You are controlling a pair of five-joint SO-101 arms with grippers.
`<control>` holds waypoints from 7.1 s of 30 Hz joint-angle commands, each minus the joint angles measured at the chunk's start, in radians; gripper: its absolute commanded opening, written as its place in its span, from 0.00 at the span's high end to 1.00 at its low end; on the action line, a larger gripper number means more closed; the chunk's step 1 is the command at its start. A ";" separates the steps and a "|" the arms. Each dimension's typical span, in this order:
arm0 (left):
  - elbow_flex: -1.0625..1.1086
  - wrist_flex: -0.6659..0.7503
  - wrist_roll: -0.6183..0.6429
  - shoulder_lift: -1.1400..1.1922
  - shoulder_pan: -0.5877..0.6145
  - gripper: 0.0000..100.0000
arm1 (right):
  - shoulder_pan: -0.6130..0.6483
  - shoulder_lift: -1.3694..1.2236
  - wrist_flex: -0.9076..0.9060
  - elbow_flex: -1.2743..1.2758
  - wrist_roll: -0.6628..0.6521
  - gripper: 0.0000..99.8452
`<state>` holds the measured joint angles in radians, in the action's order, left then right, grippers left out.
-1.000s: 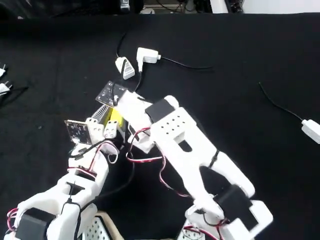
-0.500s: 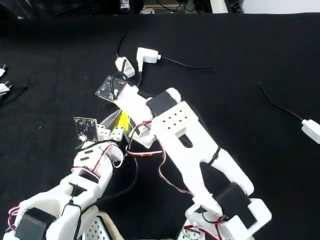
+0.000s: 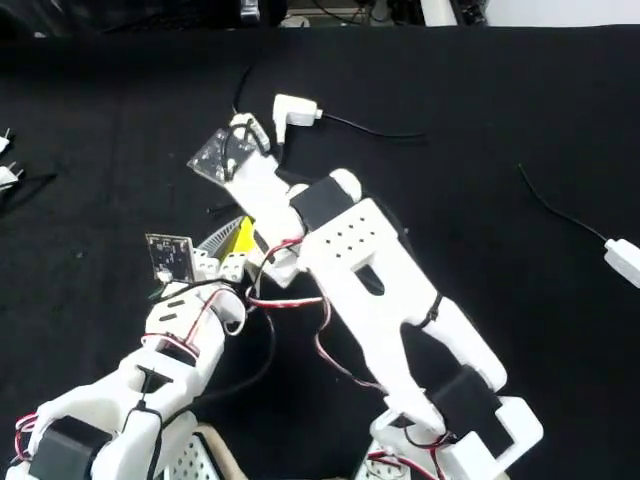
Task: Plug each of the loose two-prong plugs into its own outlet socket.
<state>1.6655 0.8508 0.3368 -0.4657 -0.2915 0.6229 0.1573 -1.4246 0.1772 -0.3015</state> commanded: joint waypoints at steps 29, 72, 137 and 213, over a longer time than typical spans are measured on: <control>0.013 -0.051 0.003 -0.011 0.171 0.97 | -0.101 0.008 0.005 -0.085 0.078 0.99; 0.016 -0.057 0.005 -0.002 0.367 0.97 | -0.002 0.007 0.391 0.538 -0.097 0.84; 0.016 0.015 0.009 -0.011 0.366 0.97 | -0.031 0.136 0.319 0.467 -0.121 0.99; 0.016 -0.060 0.003 -0.002 -0.139 0.97 | -0.011 0.466 0.133 0.397 0.023 0.99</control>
<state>1.6655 0.7910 0.3429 -0.4641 -0.4189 0.6245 0.5915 -1.3096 0.6299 -0.2923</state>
